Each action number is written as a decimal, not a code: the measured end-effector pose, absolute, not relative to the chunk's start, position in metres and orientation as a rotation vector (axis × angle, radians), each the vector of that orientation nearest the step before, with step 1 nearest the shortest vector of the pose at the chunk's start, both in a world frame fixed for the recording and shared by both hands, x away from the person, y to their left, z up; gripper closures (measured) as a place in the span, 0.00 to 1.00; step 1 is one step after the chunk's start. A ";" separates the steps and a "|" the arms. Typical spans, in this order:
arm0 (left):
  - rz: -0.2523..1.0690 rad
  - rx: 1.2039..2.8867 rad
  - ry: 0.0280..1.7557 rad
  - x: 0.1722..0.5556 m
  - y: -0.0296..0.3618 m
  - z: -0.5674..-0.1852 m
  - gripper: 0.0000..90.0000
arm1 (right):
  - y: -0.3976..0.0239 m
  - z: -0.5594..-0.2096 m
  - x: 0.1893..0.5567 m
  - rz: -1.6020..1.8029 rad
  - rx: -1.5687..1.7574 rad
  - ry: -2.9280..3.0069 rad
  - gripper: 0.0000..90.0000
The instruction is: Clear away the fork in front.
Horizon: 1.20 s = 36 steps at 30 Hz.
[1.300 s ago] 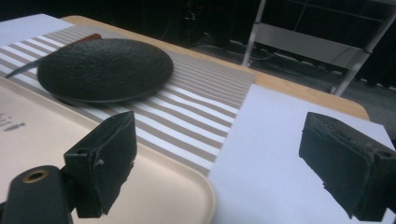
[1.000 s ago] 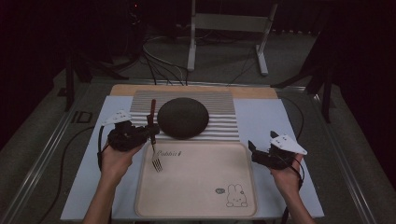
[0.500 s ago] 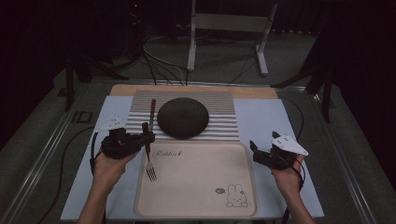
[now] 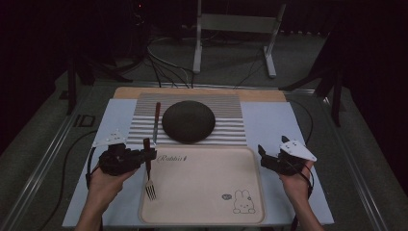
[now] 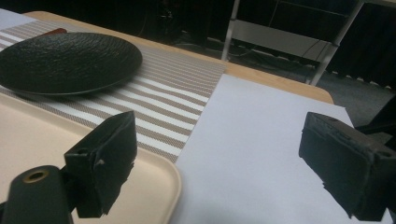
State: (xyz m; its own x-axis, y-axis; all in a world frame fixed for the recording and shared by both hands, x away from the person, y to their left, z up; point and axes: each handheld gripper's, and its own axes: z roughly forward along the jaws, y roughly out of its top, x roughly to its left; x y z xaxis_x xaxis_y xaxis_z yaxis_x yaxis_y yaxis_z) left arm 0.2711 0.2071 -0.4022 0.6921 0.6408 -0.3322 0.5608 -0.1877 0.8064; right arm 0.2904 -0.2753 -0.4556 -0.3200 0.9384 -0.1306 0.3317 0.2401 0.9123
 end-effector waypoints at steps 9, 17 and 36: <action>-0.052 1.924 1.017 0.278 0.202 -0.432 0.89 | -0.275 -0.457 0.290 1.057 1.170 1.797 0.12; -0.050 1.937 1.106 0.302 0.200 -0.471 0.85 | -0.274 -0.459 0.290 1.045 1.167 1.808 0.12; 0.029 2.035 1.263 0.312 0.203 -0.500 0.67 | -0.272 -0.460 0.284 1.045 1.156 1.836 0.12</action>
State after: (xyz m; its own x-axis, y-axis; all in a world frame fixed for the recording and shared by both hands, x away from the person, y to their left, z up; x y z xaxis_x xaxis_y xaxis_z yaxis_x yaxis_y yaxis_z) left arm 0.3124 0.2030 -0.5004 0.5174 0.7853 -0.3400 0.7688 -0.2520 0.5878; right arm 0.2835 -0.2720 -0.4600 -0.3415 0.9282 -0.1475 0.3470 0.2703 0.8981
